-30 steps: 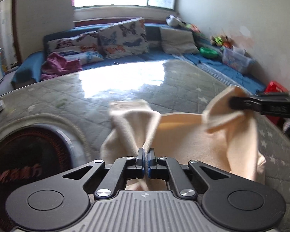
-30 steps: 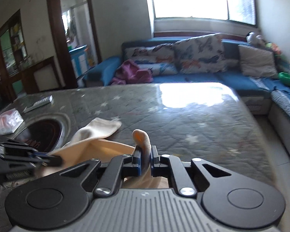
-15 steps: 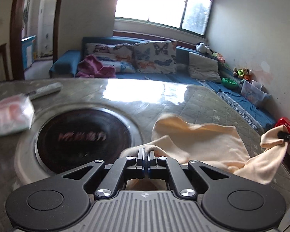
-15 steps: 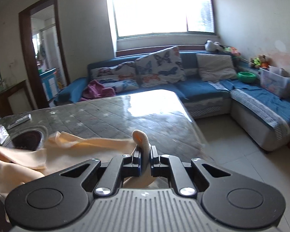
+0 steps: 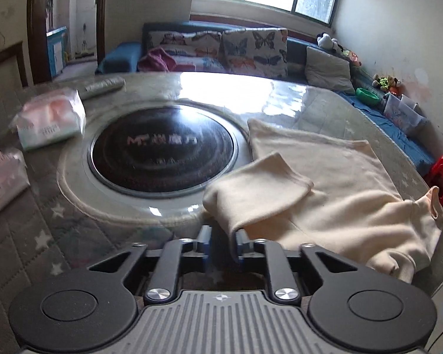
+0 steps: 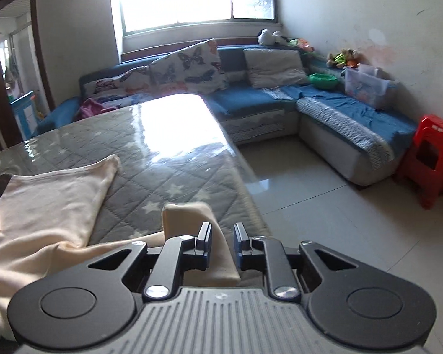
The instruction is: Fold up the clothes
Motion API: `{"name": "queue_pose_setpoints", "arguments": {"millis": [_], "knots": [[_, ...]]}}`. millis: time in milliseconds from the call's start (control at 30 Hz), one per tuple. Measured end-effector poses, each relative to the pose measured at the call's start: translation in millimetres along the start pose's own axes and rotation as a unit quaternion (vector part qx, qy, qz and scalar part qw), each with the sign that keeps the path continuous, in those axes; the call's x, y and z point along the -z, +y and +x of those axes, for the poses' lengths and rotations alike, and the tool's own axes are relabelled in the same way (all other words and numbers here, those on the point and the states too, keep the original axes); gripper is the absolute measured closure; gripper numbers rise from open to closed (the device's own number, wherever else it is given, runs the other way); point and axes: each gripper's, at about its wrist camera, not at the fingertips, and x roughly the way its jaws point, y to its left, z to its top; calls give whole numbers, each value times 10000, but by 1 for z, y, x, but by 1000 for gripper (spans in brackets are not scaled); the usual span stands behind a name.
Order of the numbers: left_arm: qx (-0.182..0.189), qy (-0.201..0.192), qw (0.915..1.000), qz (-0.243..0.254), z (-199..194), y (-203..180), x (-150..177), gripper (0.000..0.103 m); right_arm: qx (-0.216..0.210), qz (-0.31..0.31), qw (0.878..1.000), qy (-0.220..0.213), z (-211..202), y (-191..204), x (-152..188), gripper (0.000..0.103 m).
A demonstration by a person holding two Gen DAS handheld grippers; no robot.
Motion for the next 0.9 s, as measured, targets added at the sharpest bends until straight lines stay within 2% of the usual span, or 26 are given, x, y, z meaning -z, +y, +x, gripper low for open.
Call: {"name": "queue_pose_setpoints", "arguments": {"millis": [100, 167, 233, 300, 333, 433, 467, 600, 667, 700, 733, 767, 800, 900], "knots": [[343, -72, 9986, 396, -7, -20, 4, 69, -51, -284, 9995, -134, -11, 3, -1, 74], [640, -75, 9958, 649, -10, -35, 9, 66, -272, -485, 9984, -124, -16, 10, -3, 69], [979, 45, 9912, 891, -8, -50, 19, 65, -568, -675, 9961, -34, -20, 19, -1, 67], [1267, 174, 9857, 1099, -6, -64, 28, 57, -995, -908, 9908, 98, -24, 34, 3, 67], [1354, 239, 9837, 1156, -4, -69, 31, 57, -1161, -1000, 9881, 157, -25, 40, 5, 67], [1579, 425, 9778, 1308, 2, -83, 43, 57, -1790, -1490, 9719, 344, -33, 69, 14, 66], [1642, 466, 9754, 1399, 2, -89, 47, 55, -1966, -1674, 9653, 383, -36, 78, 17, 66], [1648, 537, 9717, 1603, 3, -106, 59, 52, -2690, -2655, 9246, 476, -54, 122, 36, 62], [1561, 522, 9718, 1689, 6, -113, 62, 53, -2878, -2996, 9082, 500, -58, 136, 43, 60], [1532, 515, 9711, 1754, 8, -116, 63, 54, -2991, -3334, 8929, 465, -64, 148, 52, 59], [1506, 490, 9701, 1837, 9, -118, 64, 54, -3024, -3561, 8830, 449, -65, 155, 56, 59], [1479, 459, 9690, 1924, 10, -120, 65, 58, -3004, -3794, 8742, 389, -68, 161, 62, 58], [1451, 428, 9678, 2010, 12, -123, 67, 71, -2983, -4024, 8649, 329, -70, 167, 67, 57], [1447, 393, 9651, 2145, 15, -126, 66, 94, -2847, -4567, 8428, 93, -73, 181, 80, 57]]}}
